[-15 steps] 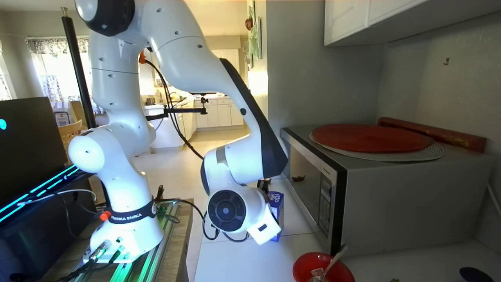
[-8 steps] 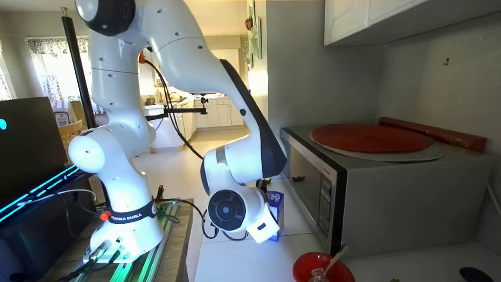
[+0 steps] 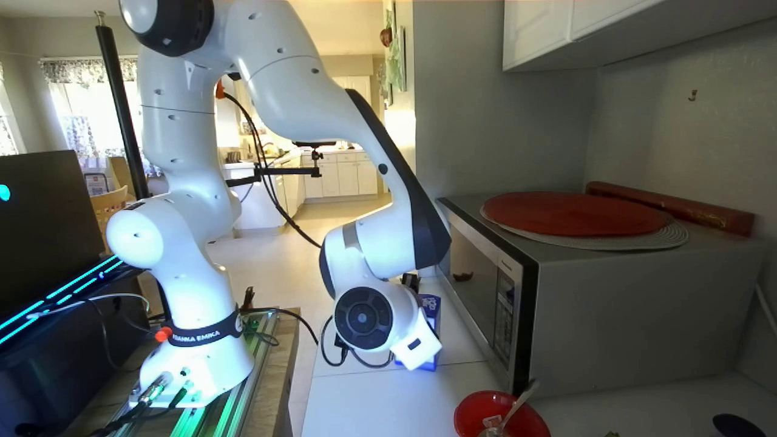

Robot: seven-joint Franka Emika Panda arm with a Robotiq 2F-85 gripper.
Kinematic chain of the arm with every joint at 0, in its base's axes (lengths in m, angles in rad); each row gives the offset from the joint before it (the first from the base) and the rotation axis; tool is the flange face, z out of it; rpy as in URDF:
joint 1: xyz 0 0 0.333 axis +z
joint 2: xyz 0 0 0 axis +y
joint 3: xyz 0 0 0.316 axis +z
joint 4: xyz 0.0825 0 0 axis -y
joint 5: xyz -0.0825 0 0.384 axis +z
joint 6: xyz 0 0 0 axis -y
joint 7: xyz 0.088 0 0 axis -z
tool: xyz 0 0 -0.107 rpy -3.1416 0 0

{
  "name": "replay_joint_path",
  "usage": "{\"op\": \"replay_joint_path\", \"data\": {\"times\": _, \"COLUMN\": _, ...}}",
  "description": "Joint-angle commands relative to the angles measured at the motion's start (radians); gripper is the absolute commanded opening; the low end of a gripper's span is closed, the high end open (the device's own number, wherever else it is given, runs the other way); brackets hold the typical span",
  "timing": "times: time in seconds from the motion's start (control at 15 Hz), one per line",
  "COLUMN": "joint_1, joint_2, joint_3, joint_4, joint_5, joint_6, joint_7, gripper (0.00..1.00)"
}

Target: Open the blue box.

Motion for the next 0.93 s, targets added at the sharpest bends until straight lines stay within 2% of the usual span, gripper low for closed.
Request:
{"op": "replay_joint_path", "data": {"times": 0.0, "joint_1": 0.006, "joint_2": 0.001, "joint_3": 0.011, "joint_4": 0.015, "joint_5": 0.028, "joint_6": 0.014, "joint_7": 0.010, "gripper": 0.18}}
{"op": "replay_joint_path", "data": {"times": 0.33, "joint_1": 0.008, "joint_2": 0.006, "joint_3": 0.018, "joint_4": 0.027, "joint_5": 0.035, "joint_6": 0.013, "joint_7": 0.013, "gripper": 0.08}}
{"op": "replay_joint_path", "data": {"times": 0.8, "joint_1": 0.015, "joint_2": -0.011, "joint_3": 0.029, "joint_4": 0.025, "joint_5": 0.041, "joint_6": -0.002, "joint_7": 0.033, "gripper": 0.08}}
{"op": "replay_joint_path", "data": {"times": 0.87, "joint_1": 0.016, "joint_2": -0.013, "joint_3": 0.030, "joint_4": 0.027, "joint_5": 0.042, "joint_6": -0.005, "joint_7": 0.036, "gripper": 0.02}}
